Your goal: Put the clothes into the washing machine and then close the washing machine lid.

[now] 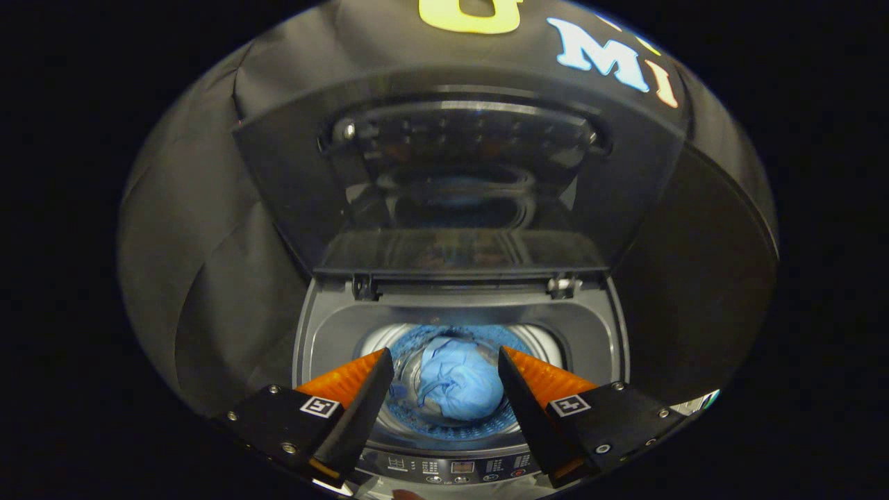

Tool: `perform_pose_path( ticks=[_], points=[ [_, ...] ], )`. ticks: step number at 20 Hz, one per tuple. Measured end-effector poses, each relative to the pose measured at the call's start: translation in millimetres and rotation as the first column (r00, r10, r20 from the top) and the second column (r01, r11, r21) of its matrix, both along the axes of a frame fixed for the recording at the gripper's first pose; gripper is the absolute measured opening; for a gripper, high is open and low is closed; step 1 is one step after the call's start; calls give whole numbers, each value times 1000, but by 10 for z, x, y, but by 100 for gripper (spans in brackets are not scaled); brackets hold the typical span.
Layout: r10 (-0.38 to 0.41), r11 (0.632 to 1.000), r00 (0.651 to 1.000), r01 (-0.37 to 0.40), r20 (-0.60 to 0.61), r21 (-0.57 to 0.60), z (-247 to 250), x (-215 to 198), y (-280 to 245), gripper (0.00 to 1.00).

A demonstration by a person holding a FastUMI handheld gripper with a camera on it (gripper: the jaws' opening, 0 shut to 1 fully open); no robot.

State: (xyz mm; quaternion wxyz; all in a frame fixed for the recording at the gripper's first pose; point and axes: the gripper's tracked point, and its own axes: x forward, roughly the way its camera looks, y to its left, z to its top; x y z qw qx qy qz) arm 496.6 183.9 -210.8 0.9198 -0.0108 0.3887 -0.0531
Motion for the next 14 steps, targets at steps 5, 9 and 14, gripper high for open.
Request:
perform_pose_path(
  ticks=[5,9,14],
  points=[
    [29,990,977,1,212,-141,862,142,-161,94],
    [28,985,949,28,314,-172,1506,413,-199,94],
    [13,986,924,52,381,-159,1979,880,-301,95]
  ],
)
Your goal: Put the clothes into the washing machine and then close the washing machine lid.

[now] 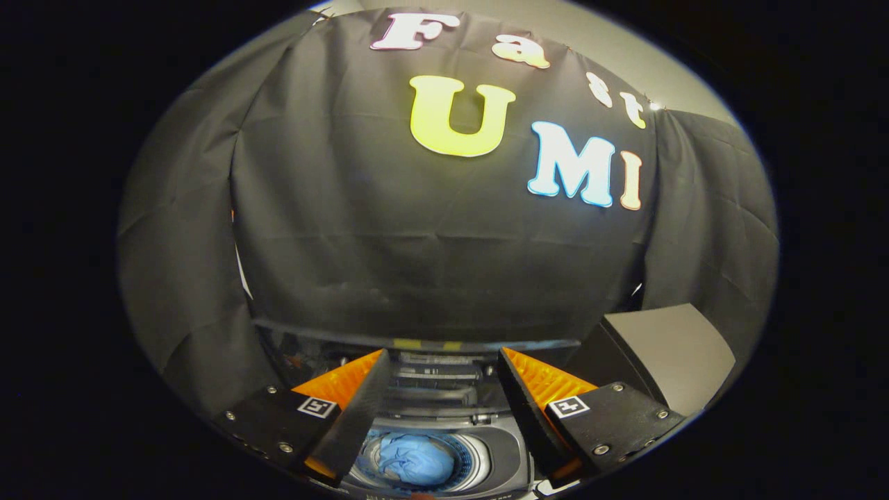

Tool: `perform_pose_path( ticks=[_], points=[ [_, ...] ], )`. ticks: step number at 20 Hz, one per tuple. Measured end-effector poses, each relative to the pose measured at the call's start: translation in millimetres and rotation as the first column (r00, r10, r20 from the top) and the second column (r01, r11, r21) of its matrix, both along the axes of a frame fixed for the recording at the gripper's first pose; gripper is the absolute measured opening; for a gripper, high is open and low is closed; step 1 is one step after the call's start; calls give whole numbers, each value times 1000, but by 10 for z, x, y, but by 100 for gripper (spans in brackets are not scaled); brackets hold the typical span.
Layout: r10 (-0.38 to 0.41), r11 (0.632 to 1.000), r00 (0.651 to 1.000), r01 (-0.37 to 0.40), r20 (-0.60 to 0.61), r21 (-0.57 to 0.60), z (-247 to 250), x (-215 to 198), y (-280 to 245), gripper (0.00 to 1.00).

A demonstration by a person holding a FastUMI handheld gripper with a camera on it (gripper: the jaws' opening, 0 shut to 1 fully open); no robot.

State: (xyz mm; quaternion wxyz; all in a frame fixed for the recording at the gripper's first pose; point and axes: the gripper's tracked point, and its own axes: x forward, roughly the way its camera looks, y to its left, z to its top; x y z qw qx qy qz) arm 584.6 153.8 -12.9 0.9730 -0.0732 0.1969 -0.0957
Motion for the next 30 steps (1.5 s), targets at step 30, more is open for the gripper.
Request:
perform_pose_path(
  ticks=[30],
  points=[
    [39,990,998,-33,-41,140,-472,308,-37,96]
  ],
)
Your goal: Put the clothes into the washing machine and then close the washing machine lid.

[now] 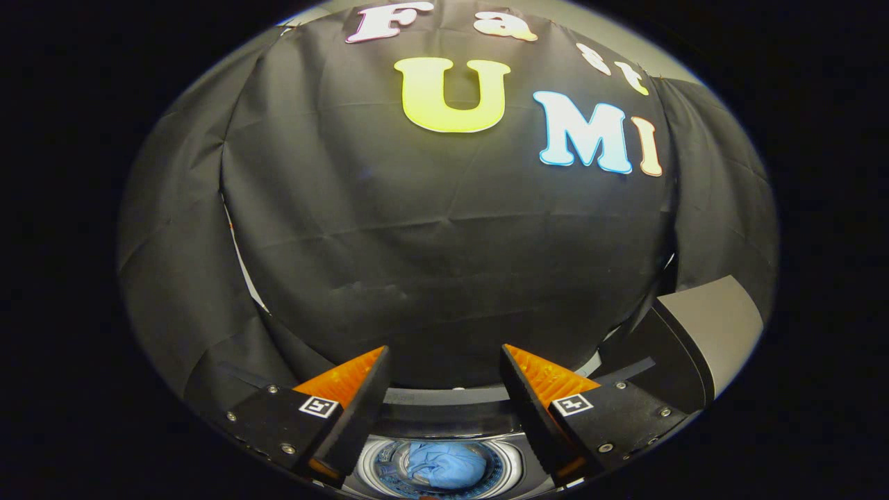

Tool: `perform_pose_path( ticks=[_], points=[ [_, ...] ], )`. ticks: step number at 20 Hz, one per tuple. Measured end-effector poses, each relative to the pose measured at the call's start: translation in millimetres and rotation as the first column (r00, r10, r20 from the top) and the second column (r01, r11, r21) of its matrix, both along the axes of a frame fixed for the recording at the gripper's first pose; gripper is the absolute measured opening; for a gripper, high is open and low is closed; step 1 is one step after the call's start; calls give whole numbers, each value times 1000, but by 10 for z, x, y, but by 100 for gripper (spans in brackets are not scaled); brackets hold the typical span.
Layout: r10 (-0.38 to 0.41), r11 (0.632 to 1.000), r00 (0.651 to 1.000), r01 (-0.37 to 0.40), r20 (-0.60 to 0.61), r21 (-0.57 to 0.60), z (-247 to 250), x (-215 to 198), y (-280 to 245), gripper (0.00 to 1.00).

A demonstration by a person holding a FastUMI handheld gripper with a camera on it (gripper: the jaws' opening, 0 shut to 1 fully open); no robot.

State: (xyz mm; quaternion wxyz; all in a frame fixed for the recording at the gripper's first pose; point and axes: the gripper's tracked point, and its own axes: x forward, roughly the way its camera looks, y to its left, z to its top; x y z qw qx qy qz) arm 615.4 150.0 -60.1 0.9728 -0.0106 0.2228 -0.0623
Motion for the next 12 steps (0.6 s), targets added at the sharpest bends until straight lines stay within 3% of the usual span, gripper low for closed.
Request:
perform_pose_path(
  ticks=[12],
  points=[
    [13,1000,1000,-13,6,1,-65,-367,46,96]
  ],
)
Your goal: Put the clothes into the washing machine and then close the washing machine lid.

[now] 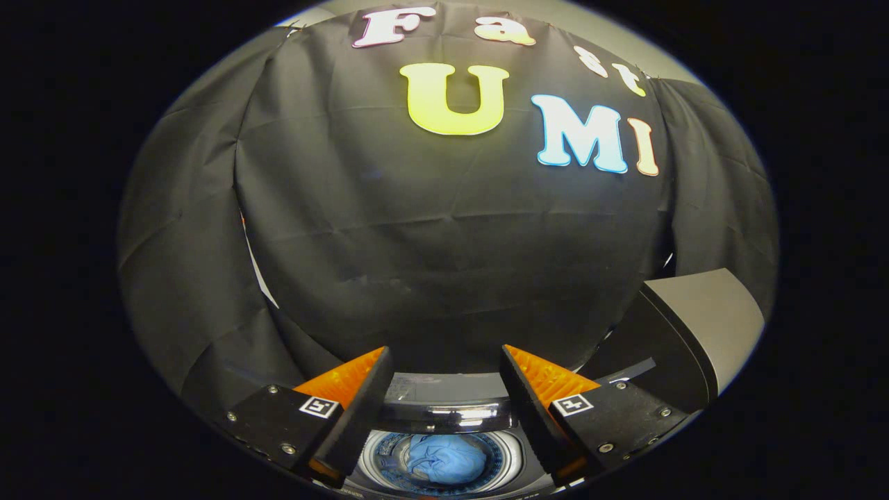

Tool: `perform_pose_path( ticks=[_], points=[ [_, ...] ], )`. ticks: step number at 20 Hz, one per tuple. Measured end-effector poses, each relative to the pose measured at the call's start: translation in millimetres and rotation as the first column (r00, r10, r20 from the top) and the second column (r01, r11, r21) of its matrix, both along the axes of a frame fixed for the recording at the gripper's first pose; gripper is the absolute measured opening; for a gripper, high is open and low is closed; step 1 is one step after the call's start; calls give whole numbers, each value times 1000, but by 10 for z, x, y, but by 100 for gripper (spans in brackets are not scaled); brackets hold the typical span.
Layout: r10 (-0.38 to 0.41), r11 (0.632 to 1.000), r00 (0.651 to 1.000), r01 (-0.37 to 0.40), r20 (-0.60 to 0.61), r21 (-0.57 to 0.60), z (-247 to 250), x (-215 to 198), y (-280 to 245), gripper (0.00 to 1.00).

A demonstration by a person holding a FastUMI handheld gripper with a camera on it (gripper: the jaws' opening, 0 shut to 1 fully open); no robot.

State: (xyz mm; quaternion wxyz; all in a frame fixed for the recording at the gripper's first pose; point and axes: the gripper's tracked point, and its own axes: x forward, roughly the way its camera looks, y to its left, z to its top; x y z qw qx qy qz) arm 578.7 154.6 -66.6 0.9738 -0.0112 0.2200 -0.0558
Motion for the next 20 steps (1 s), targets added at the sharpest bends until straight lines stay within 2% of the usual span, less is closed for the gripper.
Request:
perform_pose_path(
  ticks=[15,20],
  points=[
    [7,1000,1000,-7,3,5,-129,-365,69,96],
    [15,1000,999,-13,-46,24,-360,-632,108,96]
  ],
)
